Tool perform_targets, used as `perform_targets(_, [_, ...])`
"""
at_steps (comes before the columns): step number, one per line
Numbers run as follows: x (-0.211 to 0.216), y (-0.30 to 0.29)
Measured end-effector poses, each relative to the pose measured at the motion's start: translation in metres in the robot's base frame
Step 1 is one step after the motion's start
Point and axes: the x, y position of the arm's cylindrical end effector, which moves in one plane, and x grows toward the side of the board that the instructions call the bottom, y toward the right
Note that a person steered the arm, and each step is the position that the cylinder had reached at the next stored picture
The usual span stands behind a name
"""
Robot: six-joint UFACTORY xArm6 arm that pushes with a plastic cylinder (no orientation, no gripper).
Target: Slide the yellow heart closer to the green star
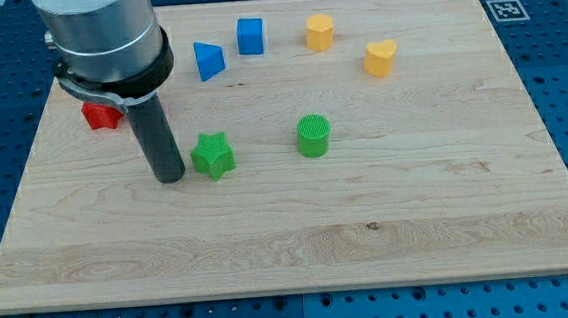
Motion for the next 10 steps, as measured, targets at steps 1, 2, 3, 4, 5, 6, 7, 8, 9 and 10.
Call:
perform_targets(1, [-0.050, 0.023])
perform_targets(2, [-0.080, 0.075])
perform_targets(3, [-0.074, 0.166])
perform_targets(4, [-0.057, 0.257])
perform_targets(5, [-0.054, 0.293])
perform_targets(6, [-0.090, 0.301])
perform_targets(7, [-0.129, 0.310])
perform_targets(8, [-0.161, 0.319])
perform_targets(9, [-0.170, 0.320])
perform_targets(10, [-0.170, 0.305])
